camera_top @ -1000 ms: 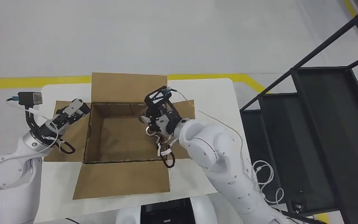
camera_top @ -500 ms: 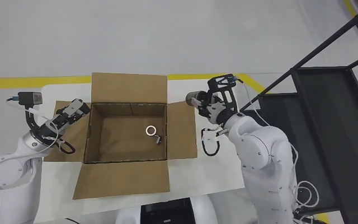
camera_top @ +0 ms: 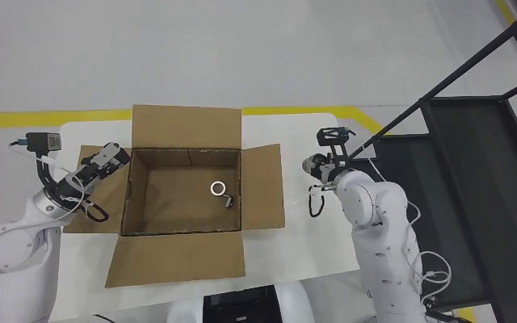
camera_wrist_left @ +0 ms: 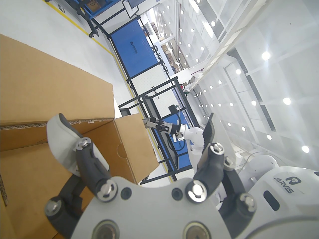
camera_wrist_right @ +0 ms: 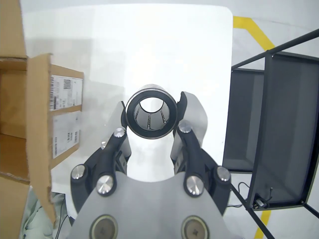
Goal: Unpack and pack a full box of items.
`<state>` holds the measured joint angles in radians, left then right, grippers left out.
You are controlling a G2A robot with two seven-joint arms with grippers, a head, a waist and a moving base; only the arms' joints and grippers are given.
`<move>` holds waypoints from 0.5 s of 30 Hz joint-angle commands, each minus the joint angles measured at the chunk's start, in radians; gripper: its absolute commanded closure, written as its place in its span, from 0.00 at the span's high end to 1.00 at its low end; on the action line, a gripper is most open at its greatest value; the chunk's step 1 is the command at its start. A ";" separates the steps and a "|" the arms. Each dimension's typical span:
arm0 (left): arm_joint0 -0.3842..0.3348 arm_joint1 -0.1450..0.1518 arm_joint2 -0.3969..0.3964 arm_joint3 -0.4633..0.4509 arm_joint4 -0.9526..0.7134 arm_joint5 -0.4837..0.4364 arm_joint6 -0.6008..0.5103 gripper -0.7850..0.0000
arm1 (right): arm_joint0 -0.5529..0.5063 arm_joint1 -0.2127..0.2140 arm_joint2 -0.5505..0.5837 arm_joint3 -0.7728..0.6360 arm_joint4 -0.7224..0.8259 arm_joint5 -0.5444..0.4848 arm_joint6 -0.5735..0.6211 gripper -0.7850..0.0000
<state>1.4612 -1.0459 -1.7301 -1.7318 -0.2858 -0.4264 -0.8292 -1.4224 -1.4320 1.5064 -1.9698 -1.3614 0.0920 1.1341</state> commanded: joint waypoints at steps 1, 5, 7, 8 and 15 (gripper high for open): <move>0.000 0.000 0.000 0.000 0.000 0.000 0.000 1.00 | 0.033 -0.001 -0.017 0.096 -0.016 0.009 -0.012 0.00; 0.000 0.000 0.000 0.000 0.000 0.000 0.000 1.00 | 0.098 -0.003 -0.043 0.247 -0.021 0.035 -0.041 0.00; 0.000 0.000 0.000 0.000 0.000 0.000 0.000 1.00 | 0.123 -0.005 -0.057 0.309 -0.028 0.053 -0.045 0.00; 0.000 0.000 0.000 0.000 0.000 0.000 0.000 1.00 | 0.137 -0.006 -0.069 0.338 -0.034 0.058 -0.046 0.00; 0.000 0.000 0.000 0.000 0.000 0.000 0.000 1.00 | 0.215 -0.014 -0.110 0.494 -0.026 0.116 -0.080 0.00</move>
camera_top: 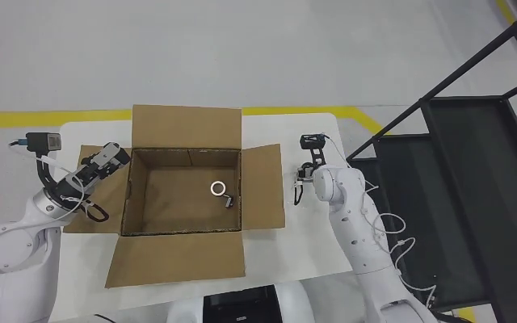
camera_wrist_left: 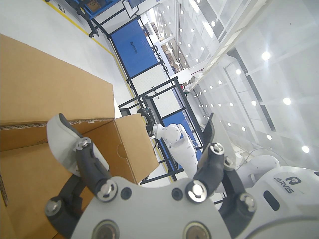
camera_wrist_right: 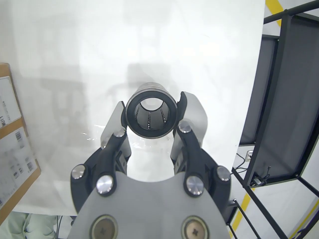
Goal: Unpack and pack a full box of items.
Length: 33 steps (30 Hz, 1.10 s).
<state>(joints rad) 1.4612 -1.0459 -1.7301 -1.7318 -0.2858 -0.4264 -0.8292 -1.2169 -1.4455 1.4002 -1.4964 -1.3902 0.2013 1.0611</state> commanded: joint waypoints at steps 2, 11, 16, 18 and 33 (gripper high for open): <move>0.000 0.000 0.000 0.000 0.000 0.000 0.000 1.00 | 0.024 -0.002 -0.015 0.048 -0.005 0.016 -0.012 0.00; 0.000 0.000 0.000 0.000 0.000 0.000 0.000 1.00 | 0.031 -0.007 -0.029 0.081 0.014 0.075 -0.031 1.00; 0.000 0.000 0.000 0.000 0.000 0.000 0.000 1.00 | 0.005 -0.007 -0.028 0.013 0.009 0.104 -0.031 1.00; 0.000 0.000 0.000 0.000 0.000 0.000 0.000 1.00 | -0.009 -0.005 -0.031 -0.039 -0.018 0.118 -0.025 1.00; 0.000 0.000 0.000 0.000 0.000 0.000 0.000 1.00 | -0.045 -0.013 -0.149 -0.492 -0.114 0.090 -0.118 1.00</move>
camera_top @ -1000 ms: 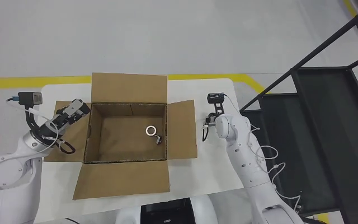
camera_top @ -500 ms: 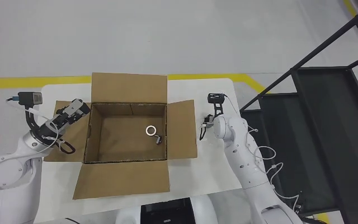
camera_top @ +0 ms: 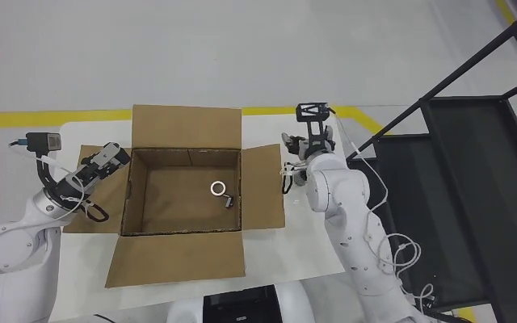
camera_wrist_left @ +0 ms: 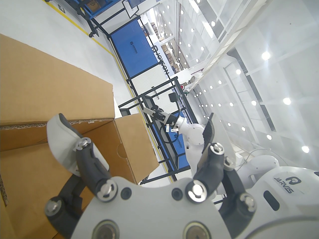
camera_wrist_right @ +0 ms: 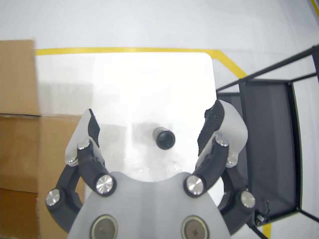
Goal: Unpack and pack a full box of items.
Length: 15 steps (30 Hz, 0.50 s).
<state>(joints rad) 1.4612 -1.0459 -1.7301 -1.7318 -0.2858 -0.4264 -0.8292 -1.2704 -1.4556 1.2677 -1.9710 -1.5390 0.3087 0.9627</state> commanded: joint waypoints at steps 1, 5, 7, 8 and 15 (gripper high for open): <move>0.000 0.000 0.000 0.000 0.000 0.000 0.000 1.00 | 0.017 -0.006 -0.032 -0.028 0.079 -0.034 -0.035 1.00; 0.000 0.000 0.000 0.000 0.000 0.000 0.000 1.00 | 0.063 -0.017 -0.090 -0.009 0.242 -0.113 -0.063 1.00; 0.000 0.000 0.000 0.000 0.000 0.000 0.000 1.00 | 0.095 -0.023 -0.127 0.020 0.306 -0.155 -0.063 1.00; 0.000 0.000 0.000 0.000 0.000 0.000 0.000 1.00 | 0.111 -0.028 -0.150 0.041 0.348 -0.169 -0.059 1.00; 0.000 0.000 0.000 0.000 0.000 0.000 0.000 1.00 | 0.227 -0.062 -0.305 0.215 0.481 -0.146 0.012 1.00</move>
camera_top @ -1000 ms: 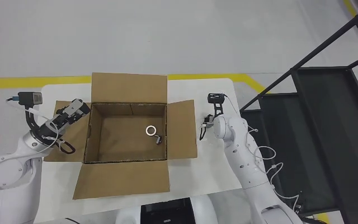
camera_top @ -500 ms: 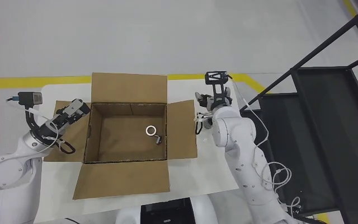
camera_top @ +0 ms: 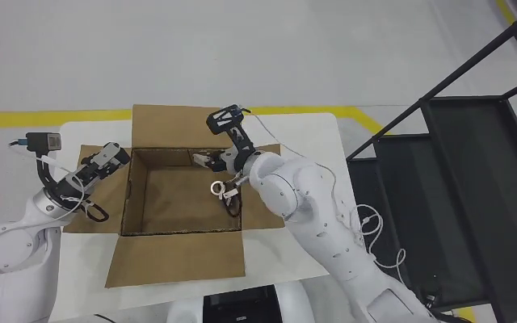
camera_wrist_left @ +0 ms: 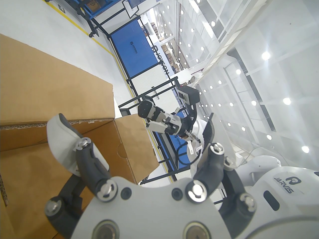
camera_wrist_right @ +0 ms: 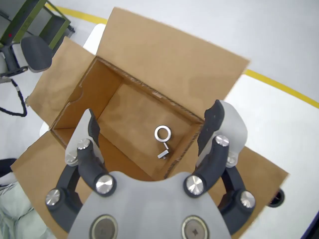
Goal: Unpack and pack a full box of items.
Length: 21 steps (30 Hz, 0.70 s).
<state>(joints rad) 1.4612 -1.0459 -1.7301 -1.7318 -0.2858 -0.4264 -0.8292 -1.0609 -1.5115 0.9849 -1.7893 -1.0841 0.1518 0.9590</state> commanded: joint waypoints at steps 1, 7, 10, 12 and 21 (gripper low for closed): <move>0.000 0.000 0.000 0.000 0.000 0.000 0.000 1.00 | 0.037 -0.011 -0.040 0.060 0.034 0.024 0.026 1.00; 0.000 0.000 0.000 0.000 0.000 0.000 0.000 1.00 | 0.115 -0.040 -0.126 0.190 0.097 0.075 0.055 1.00; 0.000 0.000 0.000 0.000 0.000 0.000 0.000 1.00 | 0.115 -0.040 -0.126 0.190 0.097 0.075 0.055 1.00; 0.000 0.000 0.000 0.000 0.000 0.000 0.000 1.00 | 0.115 -0.040 -0.126 0.190 0.097 0.075 0.055 1.00; 0.000 0.000 0.000 0.000 0.000 0.000 0.000 1.00 | 0.115 -0.040 -0.126 0.190 0.097 0.075 0.055 1.00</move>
<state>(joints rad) 1.4612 -1.0459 -1.7301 -1.7318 -0.2858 -0.4264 -0.8292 -0.9457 -1.5519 0.8594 -1.5998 -0.9871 0.2266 1.0138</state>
